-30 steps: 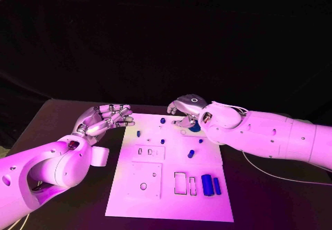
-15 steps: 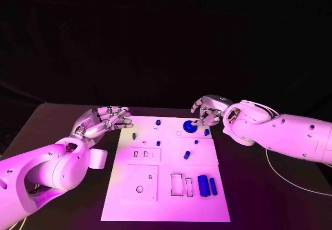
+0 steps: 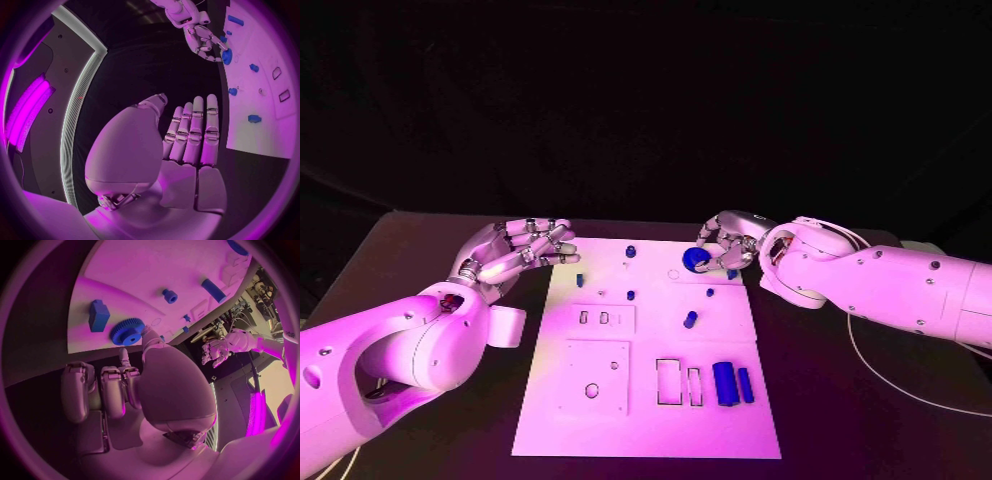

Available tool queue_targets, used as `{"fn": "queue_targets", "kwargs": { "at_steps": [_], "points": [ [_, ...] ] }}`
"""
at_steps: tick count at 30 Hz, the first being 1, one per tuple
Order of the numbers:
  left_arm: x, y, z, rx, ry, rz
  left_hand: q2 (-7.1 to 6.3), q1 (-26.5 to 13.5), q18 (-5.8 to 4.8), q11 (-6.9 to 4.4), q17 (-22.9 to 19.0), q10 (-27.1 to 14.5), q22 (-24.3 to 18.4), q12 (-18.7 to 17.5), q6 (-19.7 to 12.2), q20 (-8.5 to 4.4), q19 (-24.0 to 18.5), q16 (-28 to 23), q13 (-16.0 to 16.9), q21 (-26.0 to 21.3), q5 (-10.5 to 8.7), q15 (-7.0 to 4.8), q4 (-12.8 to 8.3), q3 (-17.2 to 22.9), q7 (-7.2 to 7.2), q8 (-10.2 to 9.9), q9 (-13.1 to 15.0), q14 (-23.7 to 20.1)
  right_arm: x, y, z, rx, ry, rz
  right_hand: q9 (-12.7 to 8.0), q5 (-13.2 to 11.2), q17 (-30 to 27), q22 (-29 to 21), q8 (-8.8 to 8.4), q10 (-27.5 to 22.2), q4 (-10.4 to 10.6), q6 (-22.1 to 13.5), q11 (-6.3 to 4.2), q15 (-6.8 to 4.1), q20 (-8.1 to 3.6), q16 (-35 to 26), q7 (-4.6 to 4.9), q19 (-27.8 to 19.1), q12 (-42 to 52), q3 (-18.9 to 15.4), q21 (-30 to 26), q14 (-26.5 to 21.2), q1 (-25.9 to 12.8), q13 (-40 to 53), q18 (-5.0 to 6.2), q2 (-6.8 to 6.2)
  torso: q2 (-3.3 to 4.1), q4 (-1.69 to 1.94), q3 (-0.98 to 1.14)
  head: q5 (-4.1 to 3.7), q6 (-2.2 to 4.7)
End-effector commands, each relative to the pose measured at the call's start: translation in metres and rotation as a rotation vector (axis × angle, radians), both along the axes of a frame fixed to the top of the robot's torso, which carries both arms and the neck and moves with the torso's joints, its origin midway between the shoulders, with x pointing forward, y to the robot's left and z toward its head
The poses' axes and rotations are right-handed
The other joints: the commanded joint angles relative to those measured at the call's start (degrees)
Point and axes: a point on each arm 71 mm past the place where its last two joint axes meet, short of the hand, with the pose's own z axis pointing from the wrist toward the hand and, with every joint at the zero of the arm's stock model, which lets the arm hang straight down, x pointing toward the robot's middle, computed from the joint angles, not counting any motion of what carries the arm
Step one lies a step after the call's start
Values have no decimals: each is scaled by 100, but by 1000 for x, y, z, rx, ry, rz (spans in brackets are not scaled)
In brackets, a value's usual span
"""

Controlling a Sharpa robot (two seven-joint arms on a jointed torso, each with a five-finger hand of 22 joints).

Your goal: Assemble the parts on the task board

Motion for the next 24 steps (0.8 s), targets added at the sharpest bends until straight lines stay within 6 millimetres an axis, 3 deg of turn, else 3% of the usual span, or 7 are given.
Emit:
{"fn": "queue_targets", "kwargs": {
  "at_steps": [1, 6, 10, 24],
  "points": [
    [0, -2, 2, -9, -7, -21, -7, 52, 78, 40, 5, -10, -7, -21, -40, -1, 49, -25, -2, 9, -25, 13, -9, 37, 52, -33, -6, -12, 1, 1, -3, -7, 24, -5, 8, 26, 1327, 495, 23, 477, -1, -44, 33, 49, -3, 30, -4, 56, 48, -27, 38, 560, 58, 1322, -58, 25, 1, -5, 3, 5, -16],
    [0, -2, 1, -8, -7, -20, -7, 52, 78, 40, 5, -10, -7, -21, -40, -1, 49, -25, -2, 9, -25, 13, -9, 37, 52, -33, -6, -12, 3, 0, -5, -12, 27, -10, 18, 60, 1363, 532, 83, 554, -12, -19, 33, 52, 4, 40, -8, 73, 126, -8, 62, 567, 103, 1418, -65, 83, 2, -12, 1, 22, -27],
    [0, -1, 1, -8, -6, -18, -7, 52, 78, 40, 5, -10, -7, -21, -40, -1, 49, -25, -2, 9, -25, 13, -9, 37, 52, -33, -6, -12, 3, 0, -5, -17, 33, -9, 24, 260, 1505, 662, 176, 626, -22, 46, 25, 50, 4, 72, -20, 145, 195, 33, 154, 596, 170, 1504, -93, 126, 1, -8, 5, 27, -31],
    [0, 0, 1, -6, -5, -16, -7, 52, 78, 40, 5, -10, -7, -21, -40, -1, 49, -25, -2, 9, -25, 13, -9, 37, 52, -33, -6, -12, 4, 3, -8, -54, 51, 10, -3, 263, 1506, 745, 231, 626, -42, 202, 2, 32, -8, 73, -49, 187, 195, 154, 211, 596, 271, 1504, -111, 208, 7, -5, 3, 14, -51]
  ]
}}
